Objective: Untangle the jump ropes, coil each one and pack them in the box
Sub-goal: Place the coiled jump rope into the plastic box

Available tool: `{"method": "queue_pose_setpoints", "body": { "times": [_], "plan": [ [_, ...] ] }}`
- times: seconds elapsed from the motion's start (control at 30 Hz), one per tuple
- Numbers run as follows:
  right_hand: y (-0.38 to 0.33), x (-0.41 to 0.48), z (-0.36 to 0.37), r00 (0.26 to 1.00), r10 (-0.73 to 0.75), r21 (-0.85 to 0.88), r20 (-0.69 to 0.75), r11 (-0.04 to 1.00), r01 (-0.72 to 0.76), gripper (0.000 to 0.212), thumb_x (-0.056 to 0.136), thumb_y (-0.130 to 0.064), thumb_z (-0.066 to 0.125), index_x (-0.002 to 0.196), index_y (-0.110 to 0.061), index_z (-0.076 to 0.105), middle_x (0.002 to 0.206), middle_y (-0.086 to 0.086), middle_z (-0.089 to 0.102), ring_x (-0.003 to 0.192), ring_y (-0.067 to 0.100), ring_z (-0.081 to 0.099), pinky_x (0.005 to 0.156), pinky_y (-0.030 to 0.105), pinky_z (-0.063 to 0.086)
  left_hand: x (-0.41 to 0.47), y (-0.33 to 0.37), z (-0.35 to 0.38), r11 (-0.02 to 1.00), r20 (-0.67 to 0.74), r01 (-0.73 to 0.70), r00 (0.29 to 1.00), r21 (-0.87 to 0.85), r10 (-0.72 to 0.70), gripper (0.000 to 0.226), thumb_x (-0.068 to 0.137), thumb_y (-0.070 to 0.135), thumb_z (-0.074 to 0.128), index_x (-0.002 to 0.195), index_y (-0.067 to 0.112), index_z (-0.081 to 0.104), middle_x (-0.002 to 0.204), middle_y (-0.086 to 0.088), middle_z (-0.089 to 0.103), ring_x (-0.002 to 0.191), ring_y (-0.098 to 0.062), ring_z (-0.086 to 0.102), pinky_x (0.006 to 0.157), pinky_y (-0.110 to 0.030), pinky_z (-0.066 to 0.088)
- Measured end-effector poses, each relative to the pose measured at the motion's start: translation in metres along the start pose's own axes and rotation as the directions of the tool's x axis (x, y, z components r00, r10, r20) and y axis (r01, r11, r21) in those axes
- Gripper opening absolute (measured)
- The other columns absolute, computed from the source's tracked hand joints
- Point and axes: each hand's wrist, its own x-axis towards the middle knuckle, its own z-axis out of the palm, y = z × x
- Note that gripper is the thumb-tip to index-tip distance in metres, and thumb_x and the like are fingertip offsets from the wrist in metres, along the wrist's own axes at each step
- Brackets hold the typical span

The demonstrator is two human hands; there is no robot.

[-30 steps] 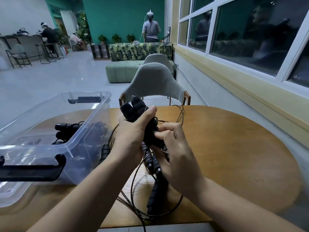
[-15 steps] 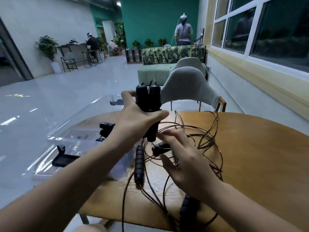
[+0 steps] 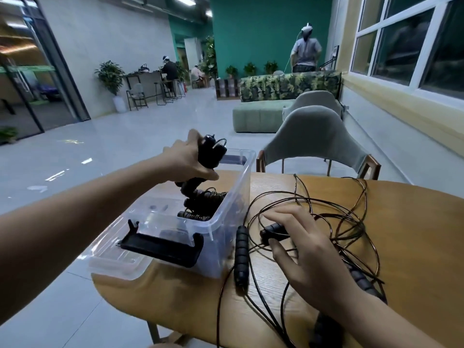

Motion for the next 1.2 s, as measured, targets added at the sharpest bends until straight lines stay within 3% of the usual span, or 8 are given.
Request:
{"method": "queue_pose_setpoints", "body": {
  "times": [0.13, 0.33, 0.57, 0.67, 0.77, 0.9, 1.07, 1.2],
  "plan": [
    [0.004, 0.000, 0.006, 1.000, 0.004, -0.001, 0.025, 1.000, -0.004, 0.046, 0.096, -0.008, 0.072, 0.140, -0.018, 0.061, 0.135, -0.008, 0.056, 0.129, 0.017, 0.056, 0.103, 0.040, 0.051, 0.035, 0.000, 0.015, 0.941, 0.143, -0.147, 0.984, 0.304, 0.108, 0.091, 0.068, 0.054, 0.093, 0.130, 0.024, 0.034, 0.113, -0.009, 0.055, 0.108, -0.033, 0.048, 0.094, -0.045, 0.045],
    [0.011, -0.003, 0.004, 0.999, 0.033, -0.035, 0.042, 0.999, -0.031, 0.048, 0.096, -0.011, 0.072, 0.142, -0.020, 0.060, 0.136, -0.010, 0.056, 0.129, 0.016, 0.055, 0.103, 0.039, 0.052, 0.067, -0.001, 0.034, 0.872, 0.361, -0.294, 0.921, 0.391, 0.148, 0.087, 0.071, 0.033, 0.095, 0.134, 0.023, 0.036, 0.124, -0.002, 0.053, 0.109, -0.031, 0.052, 0.095, -0.047, 0.050],
    [0.014, -0.003, 0.005, 0.998, 0.047, -0.031, 0.051, 0.998, -0.046, 0.044, 0.096, -0.017, 0.067, 0.139, -0.022, 0.061, 0.131, -0.013, 0.057, 0.124, 0.016, 0.057, 0.099, 0.040, 0.052, 0.079, -0.004, 0.057, 0.961, 0.459, -0.207, 0.883, 0.183, 0.102, 0.058, 0.076, 0.009, 0.077, 0.116, 0.027, 0.040, 0.116, -0.003, 0.051, 0.105, -0.034, 0.060, 0.080, -0.049, 0.060],
    [0.013, -0.004, 0.007, 0.997, 0.056, -0.020, 0.048, 0.998, -0.055, 0.043, 0.096, -0.018, 0.067, 0.138, -0.023, 0.062, 0.130, -0.015, 0.057, 0.123, 0.014, 0.058, 0.097, 0.039, 0.053, 0.084, -0.008, 0.078, 0.988, 0.416, -0.132, 0.905, 0.085, 0.085, 0.049, 0.080, 0.011, 0.070, 0.113, 0.028, 0.039, 0.109, 0.006, 0.050, 0.100, -0.013, 0.056, 0.078, -0.036, 0.053],
    [0.012, -0.005, 0.008, 0.997, 0.061, -0.023, 0.051, 0.998, -0.060, 0.044, 0.096, -0.017, 0.067, 0.139, -0.022, 0.061, 0.131, -0.014, 0.057, 0.122, 0.016, 0.058, 0.097, 0.038, 0.053, 0.086, -0.012, 0.088, 0.992, 0.411, -0.097, 0.910, 0.079, 0.056, 0.056, 0.089, 0.019, 0.068, 0.135, 0.029, 0.039, 0.127, 0.005, 0.044, 0.121, -0.017, 0.047, 0.096, -0.030, 0.039],
    [0.009, -0.004, 0.006, 0.996, 0.070, -0.018, 0.060, 0.997, -0.069, 0.044, 0.096, -0.017, 0.067, 0.139, -0.023, 0.061, 0.131, -0.014, 0.056, 0.123, 0.016, 0.058, 0.098, 0.036, 0.052, 0.080, -0.016, 0.086, 0.950, 0.405, -0.165, 0.913, 0.264, 0.046, 0.070, 0.102, 0.032, 0.052, 0.164, 0.023, 0.020, 0.165, -0.003, 0.024, 0.155, -0.027, 0.022, 0.126, -0.046, 0.022],
    [0.010, -0.006, 0.004, 0.994, 0.084, -0.004, 0.073, 0.997, -0.083, 0.041, 0.097, -0.020, 0.067, 0.137, -0.024, 0.062, 0.130, -0.016, 0.056, 0.124, 0.014, 0.058, 0.099, 0.034, 0.051, 0.072, -0.023, 0.079, 0.917, 0.453, -0.233, 0.889, 0.325, 0.066, 0.075, 0.110, 0.021, 0.038, 0.169, 0.019, -0.008, 0.177, 0.002, -0.009, 0.162, -0.024, 0.011, 0.129, -0.035, 0.011],
    [0.010, -0.006, 0.002, 0.990, 0.106, 0.000, 0.092, 0.994, -0.106, 0.038, 0.098, -0.023, 0.065, 0.135, -0.025, 0.063, 0.129, -0.018, 0.056, 0.125, 0.013, 0.058, 0.100, 0.031, 0.050, 0.071, -0.022, 0.071, 0.894, 0.374, -0.268, 0.919, 0.358, 0.126, 0.058, 0.112, 0.028, 0.047, 0.166, 0.021, 0.026, 0.166, -0.013, 0.037, 0.143, -0.035, 0.046, 0.114, -0.038, 0.037]
  ]
}}
